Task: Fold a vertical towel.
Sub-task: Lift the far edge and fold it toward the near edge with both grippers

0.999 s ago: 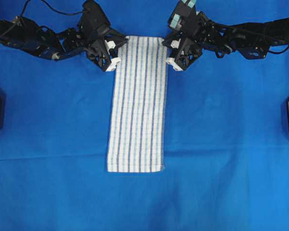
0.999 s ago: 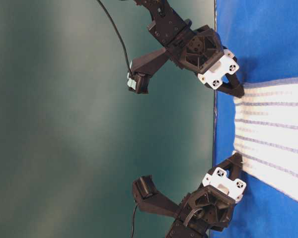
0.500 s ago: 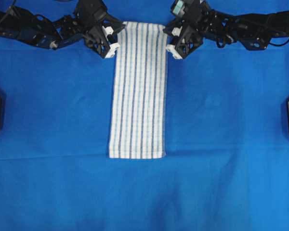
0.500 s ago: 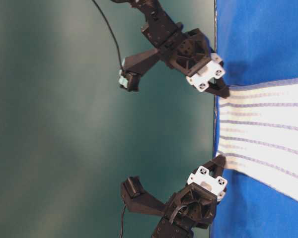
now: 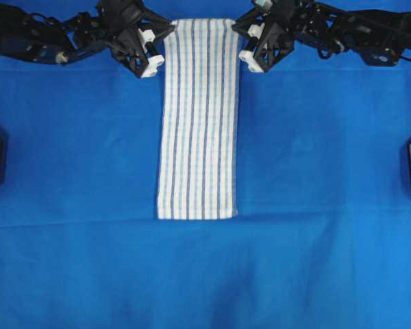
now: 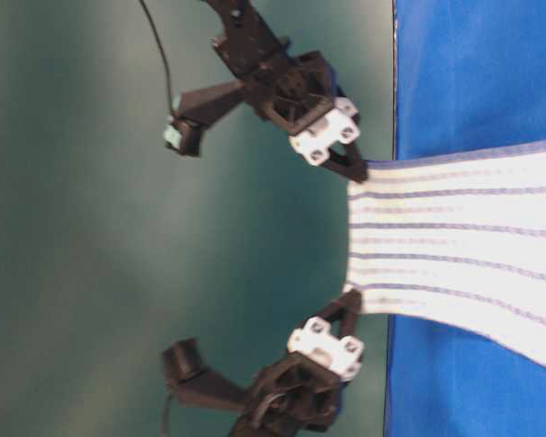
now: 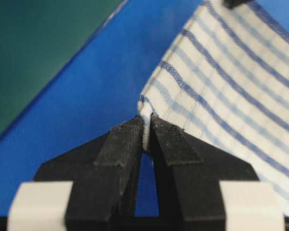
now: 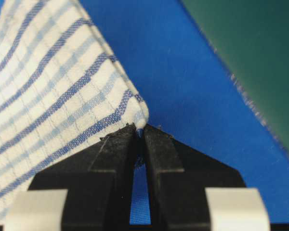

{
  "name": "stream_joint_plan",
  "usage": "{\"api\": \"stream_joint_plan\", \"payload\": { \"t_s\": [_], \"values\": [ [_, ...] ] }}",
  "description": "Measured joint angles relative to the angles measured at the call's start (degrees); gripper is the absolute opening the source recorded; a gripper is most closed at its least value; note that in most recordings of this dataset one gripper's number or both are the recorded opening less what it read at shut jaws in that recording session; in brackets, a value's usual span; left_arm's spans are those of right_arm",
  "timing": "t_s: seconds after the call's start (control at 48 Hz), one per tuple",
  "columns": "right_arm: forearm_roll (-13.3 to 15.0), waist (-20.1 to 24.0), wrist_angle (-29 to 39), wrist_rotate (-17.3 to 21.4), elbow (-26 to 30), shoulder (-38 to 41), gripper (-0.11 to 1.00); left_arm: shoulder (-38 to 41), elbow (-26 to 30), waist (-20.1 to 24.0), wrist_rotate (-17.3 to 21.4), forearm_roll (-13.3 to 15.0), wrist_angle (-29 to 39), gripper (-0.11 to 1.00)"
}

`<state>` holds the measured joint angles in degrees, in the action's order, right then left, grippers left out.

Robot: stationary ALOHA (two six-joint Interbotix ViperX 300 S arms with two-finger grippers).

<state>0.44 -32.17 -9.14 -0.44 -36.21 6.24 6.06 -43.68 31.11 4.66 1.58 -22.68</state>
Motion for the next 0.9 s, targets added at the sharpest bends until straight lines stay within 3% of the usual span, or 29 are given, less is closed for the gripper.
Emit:
{"api": "stream_joint_plan", "payload": {
  "t_s": [0.333, 0.708, 0.895],
  "values": [
    [0.4, 3.6, 2.1, -0.1, -2.8, -7.8, 0.07, -9.8, -3.0, -3.9, 0.5, -0.1, 4.8, 0.05],
    [0.3, 13.9, 2.3, 0.7, -9.5, -12.7, 0.07, -13.0, -7.3, -14.8, -0.6, -0.1, 7.6, 0.05],
    [-1.1, 19.2, 2.5, 1.4, -11.4, -13.7, 0.07, -13.4, -9.0, -21.1, -2.0, 0.0, 7.6, 0.05]
  ]
}}
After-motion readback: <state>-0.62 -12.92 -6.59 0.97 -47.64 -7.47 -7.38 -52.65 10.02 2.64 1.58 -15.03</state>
